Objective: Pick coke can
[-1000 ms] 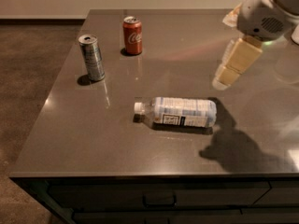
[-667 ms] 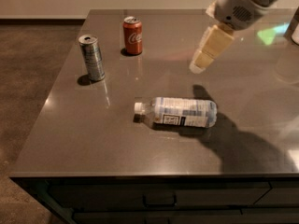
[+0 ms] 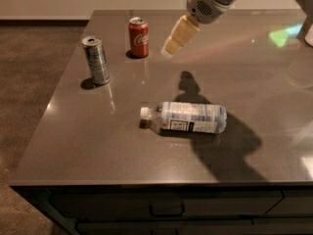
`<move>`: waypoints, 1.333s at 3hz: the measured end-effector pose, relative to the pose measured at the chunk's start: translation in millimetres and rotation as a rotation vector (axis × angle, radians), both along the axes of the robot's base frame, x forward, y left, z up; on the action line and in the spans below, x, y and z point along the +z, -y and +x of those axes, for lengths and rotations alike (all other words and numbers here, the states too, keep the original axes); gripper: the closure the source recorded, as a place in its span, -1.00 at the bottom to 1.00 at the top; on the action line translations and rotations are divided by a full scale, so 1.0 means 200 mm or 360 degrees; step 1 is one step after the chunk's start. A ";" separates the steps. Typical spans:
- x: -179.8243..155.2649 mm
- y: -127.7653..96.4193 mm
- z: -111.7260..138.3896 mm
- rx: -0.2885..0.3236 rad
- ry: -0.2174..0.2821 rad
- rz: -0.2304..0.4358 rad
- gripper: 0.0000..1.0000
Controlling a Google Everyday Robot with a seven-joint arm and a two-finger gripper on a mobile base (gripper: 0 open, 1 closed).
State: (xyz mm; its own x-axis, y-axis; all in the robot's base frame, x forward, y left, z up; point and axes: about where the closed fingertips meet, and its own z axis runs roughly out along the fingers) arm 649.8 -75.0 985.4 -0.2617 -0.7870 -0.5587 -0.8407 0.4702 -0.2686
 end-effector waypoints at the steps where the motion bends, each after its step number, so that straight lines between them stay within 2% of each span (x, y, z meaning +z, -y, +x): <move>1: -0.08 -0.14 0.15 -0.0117 -0.0008 0.0044 -1.00; 2: -0.15 -0.23 0.29 -0.0244 -0.0032 0.0103 -1.00; 4: -0.27 -0.40 0.51 -0.0372 -0.0133 0.0227 -1.00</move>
Offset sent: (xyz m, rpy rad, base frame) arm 0.0916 0.0663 -0.0451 0.1158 0.0359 -0.2623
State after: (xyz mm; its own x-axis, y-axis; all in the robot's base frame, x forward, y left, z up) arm 752.2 5.5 930.5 -0.4763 -0.6149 -0.6286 -0.7215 0.6818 -0.1203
